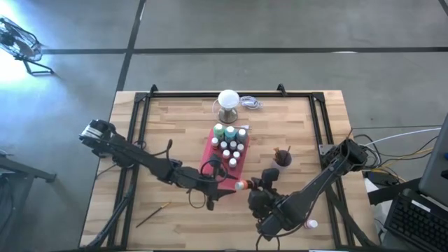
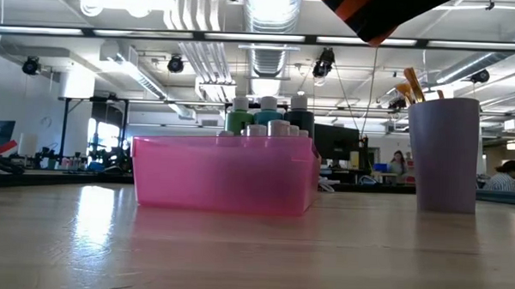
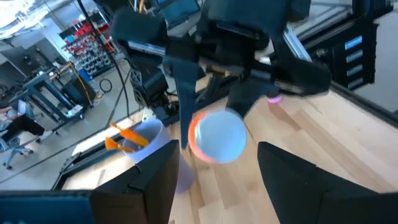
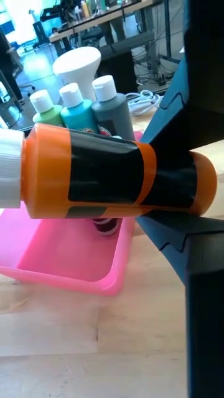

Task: Pick & Place Paint Supplies
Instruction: Put the small orange paint bottle into the red bin

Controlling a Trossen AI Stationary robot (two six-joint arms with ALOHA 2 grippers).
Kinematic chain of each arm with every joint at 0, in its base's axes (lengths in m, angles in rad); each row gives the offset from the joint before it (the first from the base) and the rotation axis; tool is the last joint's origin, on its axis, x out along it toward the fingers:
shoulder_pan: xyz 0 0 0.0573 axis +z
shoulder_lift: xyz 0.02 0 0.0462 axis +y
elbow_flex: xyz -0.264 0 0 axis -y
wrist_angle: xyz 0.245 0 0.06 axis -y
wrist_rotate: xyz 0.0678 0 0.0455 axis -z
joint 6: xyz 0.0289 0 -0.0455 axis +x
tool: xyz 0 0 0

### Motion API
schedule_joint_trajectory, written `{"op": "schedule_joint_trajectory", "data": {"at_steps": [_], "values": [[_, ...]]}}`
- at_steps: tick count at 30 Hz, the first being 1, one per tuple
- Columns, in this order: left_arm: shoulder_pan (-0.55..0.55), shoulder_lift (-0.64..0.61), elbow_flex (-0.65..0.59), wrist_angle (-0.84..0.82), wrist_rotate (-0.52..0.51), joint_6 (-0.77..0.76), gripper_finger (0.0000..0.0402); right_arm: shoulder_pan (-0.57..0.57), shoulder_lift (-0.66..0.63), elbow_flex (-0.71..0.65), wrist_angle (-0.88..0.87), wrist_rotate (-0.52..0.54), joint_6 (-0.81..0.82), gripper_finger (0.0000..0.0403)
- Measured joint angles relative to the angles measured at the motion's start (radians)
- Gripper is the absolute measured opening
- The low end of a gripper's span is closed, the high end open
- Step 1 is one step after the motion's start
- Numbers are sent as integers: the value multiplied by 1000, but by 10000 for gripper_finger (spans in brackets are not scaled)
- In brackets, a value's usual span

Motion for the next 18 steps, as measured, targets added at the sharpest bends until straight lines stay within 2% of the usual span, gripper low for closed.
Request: {"op": "schedule_joint_trajectory", "data": {"at_steps": [10, 18], "values": [[1, 2, 19, 0, 33, 0, 223, -6, 0, 0, -7, 1, 0, 121], [19, 16, 20, 29, 50, 1, 223, -6, 0, 0, -8, 2, 0, 137]]}}
